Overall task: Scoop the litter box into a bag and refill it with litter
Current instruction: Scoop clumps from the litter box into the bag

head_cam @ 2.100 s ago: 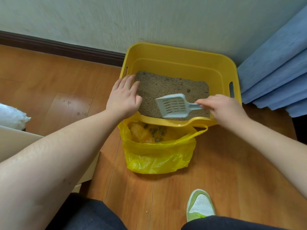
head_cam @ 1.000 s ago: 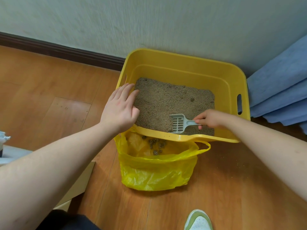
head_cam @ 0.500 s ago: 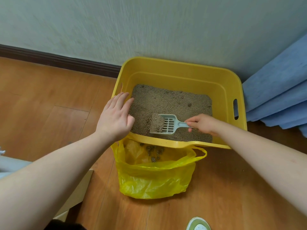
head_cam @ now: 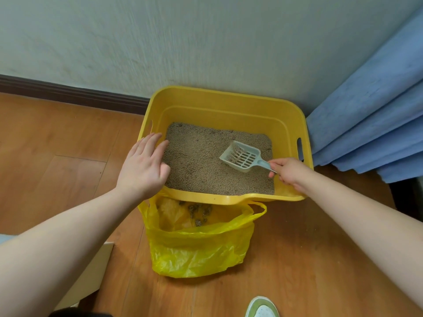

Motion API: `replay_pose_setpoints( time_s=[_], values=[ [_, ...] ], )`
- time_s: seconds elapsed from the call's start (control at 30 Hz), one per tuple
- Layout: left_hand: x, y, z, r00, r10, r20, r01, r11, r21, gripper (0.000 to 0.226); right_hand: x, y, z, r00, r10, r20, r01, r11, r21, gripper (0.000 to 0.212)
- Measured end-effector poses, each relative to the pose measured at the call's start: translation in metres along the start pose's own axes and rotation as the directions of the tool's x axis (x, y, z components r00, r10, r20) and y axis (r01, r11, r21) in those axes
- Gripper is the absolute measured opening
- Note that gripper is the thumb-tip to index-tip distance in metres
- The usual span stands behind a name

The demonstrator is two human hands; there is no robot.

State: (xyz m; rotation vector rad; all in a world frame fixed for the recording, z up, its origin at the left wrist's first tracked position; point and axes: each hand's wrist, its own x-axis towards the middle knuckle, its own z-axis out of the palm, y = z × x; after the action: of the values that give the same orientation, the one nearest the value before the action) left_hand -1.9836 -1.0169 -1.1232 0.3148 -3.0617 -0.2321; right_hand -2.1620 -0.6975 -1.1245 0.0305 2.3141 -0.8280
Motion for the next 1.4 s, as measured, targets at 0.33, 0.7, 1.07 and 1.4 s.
replay_pose_setpoints(
  time_s=[0.33, 0.7, 1.07, 1.4],
  values=[
    [-0.001, -0.003, 0.002, 1.000, 0.009, -0.005, -0.009, 1.000, -0.003, 0.063, -0.003, -0.005, 0.015, 0.959, 0.284, -0.018, -0.273, 0.936, 0.221, 0.037],
    [0.001, -0.004, 0.003, 1.000, -0.001, -0.010, 0.001, 1.000, -0.009, 0.063, 0.035, -0.040, 0.027, 0.958, 0.285, -0.035, -0.281, 0.956, 0.084, 0.040],
    [0.002, -0.004, 0.003, 1.000, -0.013, 0.001, 0.013, 1.000, 0.005, 0.062, 0.046, -0.039, 0.090, 0.979, 0.201, 0.035, -0.201, 0.918, 0.342, 0.046],
    [0.003, -0.003, 0.002, 1.000, -0.029, 0.006, 0.029, 0.999, -0.018, 0.063, 0.054, -0.039, 0.099, 0.948, 0.296, 0.119, -0.309, 0.760, 0.572, 0.040]
  ],
)
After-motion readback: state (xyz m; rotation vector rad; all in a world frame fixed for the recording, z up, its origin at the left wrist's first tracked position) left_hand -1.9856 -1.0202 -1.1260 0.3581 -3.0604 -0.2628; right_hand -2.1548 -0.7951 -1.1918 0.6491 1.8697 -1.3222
